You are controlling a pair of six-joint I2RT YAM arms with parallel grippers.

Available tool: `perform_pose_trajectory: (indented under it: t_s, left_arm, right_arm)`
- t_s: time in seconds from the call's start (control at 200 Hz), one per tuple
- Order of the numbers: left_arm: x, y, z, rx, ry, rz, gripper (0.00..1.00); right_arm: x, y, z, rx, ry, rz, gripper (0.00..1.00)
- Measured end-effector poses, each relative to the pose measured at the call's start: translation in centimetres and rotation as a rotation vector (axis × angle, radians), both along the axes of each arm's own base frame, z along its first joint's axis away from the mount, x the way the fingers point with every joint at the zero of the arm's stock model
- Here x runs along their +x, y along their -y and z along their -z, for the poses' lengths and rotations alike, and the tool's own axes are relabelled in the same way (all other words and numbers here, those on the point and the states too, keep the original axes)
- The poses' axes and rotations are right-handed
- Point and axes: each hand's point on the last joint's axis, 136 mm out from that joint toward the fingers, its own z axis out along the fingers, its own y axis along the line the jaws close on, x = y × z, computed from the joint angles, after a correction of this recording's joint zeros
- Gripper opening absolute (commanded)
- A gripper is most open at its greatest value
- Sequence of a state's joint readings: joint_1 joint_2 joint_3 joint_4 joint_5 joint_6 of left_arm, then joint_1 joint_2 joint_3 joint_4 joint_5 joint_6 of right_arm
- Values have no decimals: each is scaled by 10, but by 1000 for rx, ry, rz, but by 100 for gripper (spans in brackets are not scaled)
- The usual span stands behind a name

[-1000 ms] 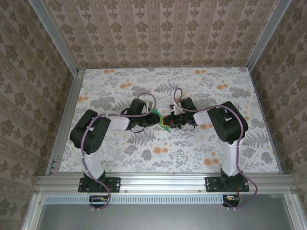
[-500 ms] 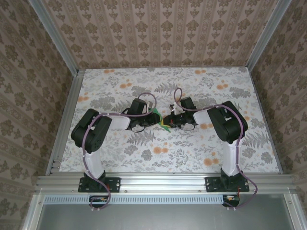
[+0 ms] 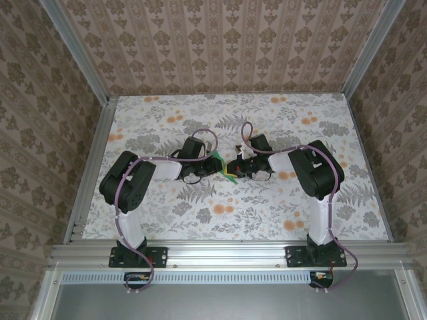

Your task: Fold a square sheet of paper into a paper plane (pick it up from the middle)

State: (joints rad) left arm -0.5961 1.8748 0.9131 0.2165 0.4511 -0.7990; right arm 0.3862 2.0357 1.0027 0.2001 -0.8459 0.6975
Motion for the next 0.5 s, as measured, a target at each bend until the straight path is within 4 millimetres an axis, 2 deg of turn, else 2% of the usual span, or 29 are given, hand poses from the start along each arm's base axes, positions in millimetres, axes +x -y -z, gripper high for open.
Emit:
perform_pose_trajectory:
  t_s: [0.5]
  left_arm:
    - [0, -1, 2, 0, -27, -21, 25]
  right_arm:
    - [-6, 2, -7, -18, 5, -24, 15]
